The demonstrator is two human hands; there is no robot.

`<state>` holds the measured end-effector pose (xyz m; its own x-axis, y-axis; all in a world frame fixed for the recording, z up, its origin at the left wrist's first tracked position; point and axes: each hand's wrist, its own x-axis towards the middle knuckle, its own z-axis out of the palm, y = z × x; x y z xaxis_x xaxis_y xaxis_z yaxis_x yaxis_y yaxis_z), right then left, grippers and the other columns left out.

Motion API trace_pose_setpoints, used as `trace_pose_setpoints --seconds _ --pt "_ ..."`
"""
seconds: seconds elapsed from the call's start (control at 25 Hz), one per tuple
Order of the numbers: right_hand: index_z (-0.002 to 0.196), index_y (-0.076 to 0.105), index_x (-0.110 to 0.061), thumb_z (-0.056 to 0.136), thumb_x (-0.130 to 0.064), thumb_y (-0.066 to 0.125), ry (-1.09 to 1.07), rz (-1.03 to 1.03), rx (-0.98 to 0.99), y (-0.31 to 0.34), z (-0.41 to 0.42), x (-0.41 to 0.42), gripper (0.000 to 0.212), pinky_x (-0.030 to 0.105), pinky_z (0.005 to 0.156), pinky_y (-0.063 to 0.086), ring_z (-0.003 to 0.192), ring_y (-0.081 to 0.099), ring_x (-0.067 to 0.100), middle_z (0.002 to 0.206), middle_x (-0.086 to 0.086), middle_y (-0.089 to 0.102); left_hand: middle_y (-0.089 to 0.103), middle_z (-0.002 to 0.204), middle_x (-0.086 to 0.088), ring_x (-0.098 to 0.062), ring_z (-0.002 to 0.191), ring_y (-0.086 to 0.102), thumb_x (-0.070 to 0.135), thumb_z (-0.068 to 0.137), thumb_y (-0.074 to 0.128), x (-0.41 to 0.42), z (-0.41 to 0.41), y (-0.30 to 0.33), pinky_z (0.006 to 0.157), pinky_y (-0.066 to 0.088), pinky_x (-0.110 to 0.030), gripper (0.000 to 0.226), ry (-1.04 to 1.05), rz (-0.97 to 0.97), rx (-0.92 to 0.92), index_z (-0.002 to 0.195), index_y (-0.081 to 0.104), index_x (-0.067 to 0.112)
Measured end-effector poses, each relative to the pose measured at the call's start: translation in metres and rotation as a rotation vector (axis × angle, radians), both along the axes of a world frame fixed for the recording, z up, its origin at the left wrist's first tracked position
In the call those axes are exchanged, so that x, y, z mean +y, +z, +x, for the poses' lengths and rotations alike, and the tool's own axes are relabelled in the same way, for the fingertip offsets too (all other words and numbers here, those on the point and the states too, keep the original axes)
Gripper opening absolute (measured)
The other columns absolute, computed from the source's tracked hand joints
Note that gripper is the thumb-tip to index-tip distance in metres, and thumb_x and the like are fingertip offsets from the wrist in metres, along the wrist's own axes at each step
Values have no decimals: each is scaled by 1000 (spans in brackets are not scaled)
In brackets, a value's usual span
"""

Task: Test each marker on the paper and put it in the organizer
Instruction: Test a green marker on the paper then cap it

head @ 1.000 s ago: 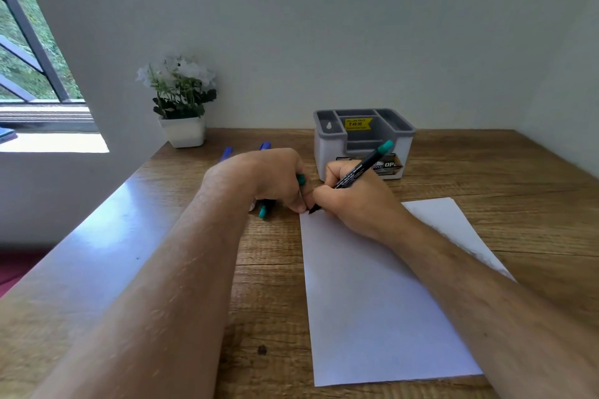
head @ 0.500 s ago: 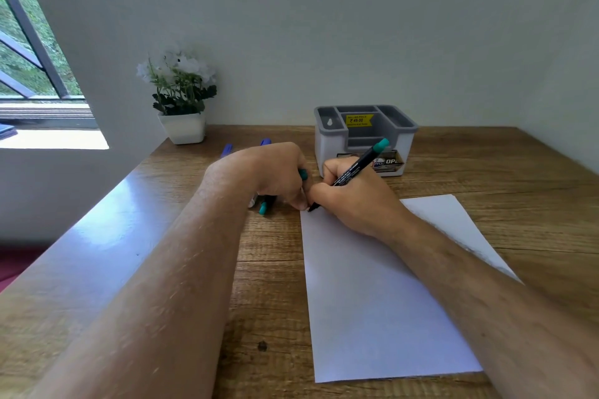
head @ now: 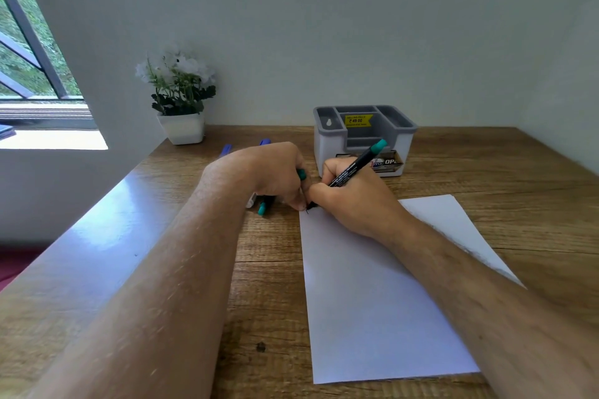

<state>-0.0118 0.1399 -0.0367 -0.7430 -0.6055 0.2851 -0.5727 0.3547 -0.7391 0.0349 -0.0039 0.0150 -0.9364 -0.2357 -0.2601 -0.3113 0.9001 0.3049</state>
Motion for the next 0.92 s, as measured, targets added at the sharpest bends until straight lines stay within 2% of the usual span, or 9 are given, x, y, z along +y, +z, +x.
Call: trace_pose_setpoints --seconds 0.16,0.32,0.6,0.92 --pt "56 48 -18 76 -28 73 4 -22 5 0 -2 0 34 29 49 39 51 47 5 54 -5 51 69 93 3 -16 93 62 23 78 80 1 1 1 88 46 -34 20 5 0 1 93 67 27" --pt "57 48 -19 76 -29 73 13 -8 9 -1 -1 0 32 23 45 36 50 47 2 55 -5 52 68 90 3 -15 87 61 24 77 81 1 1 1 80 44 -32 20 9 -10 7 90 66 27" --pt "58 50 -16 76 -27 72 11 -31 29 -1 0 0 31 23 46 35 52 47 2 56 -5 51 66 84 6 -11 82 58 23 77 81 2 1 1 77 41 -30 20 -2 -18 9 81 62 29" --pt "57 48 -18 78 -25 72 54 -22 24 -1 0 2 33 20 44 36 51 46 3 55 -5 50 67 90 6 -15 95 60 19 79 79 1 0 1 93 45 -35 19 -7 5 2 90 67 27"
